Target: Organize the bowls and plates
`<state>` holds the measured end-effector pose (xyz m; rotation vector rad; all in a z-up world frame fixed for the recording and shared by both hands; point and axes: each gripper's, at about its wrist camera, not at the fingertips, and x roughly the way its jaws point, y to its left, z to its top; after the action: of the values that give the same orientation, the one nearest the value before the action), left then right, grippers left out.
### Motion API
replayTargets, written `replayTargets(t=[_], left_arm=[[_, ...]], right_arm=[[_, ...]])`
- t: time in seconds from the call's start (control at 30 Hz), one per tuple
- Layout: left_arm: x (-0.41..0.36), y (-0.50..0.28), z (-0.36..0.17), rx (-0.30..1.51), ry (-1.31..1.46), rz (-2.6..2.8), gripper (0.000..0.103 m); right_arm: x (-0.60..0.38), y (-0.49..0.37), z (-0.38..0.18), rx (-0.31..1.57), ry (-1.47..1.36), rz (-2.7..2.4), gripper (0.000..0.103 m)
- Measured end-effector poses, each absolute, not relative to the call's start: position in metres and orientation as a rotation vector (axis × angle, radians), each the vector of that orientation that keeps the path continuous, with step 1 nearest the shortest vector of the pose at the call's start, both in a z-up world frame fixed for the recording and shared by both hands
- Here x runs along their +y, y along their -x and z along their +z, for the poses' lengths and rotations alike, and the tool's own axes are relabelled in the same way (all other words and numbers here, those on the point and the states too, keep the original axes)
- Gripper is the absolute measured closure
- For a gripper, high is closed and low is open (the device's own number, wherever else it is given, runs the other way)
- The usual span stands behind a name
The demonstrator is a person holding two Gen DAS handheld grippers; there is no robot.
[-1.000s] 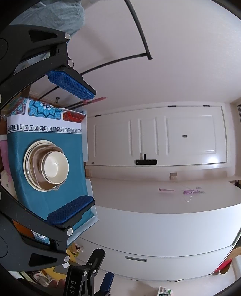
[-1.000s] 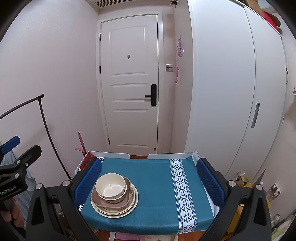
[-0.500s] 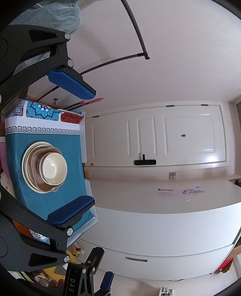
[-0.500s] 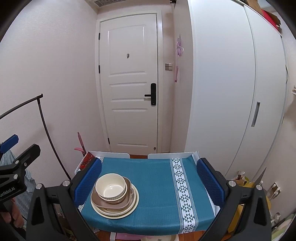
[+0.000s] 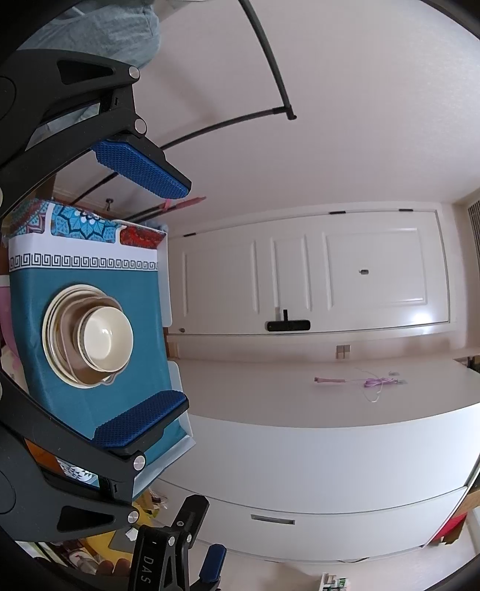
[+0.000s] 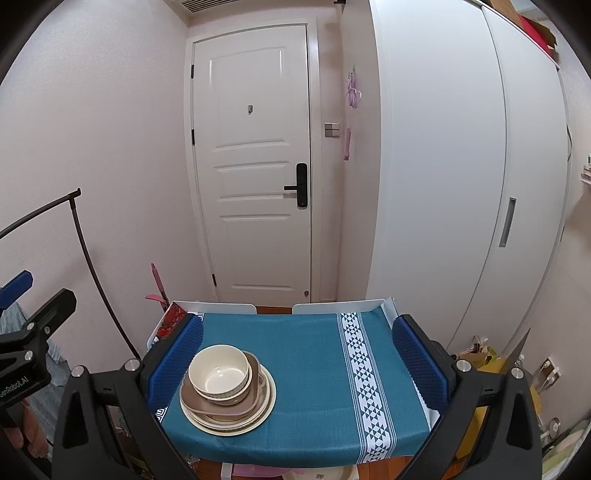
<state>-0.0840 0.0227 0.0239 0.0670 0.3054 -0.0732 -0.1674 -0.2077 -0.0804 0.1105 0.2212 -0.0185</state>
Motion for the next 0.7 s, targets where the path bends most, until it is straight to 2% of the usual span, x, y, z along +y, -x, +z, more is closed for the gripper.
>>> replayTargets(t=[0.7], left_arm=[[0.030,0.063,0.014,0.292,-0.082,-0.063,0.000]], right_arm=[[-0.207,0.151,-0.082,0.240,-0.130,-0.037,0.001]])
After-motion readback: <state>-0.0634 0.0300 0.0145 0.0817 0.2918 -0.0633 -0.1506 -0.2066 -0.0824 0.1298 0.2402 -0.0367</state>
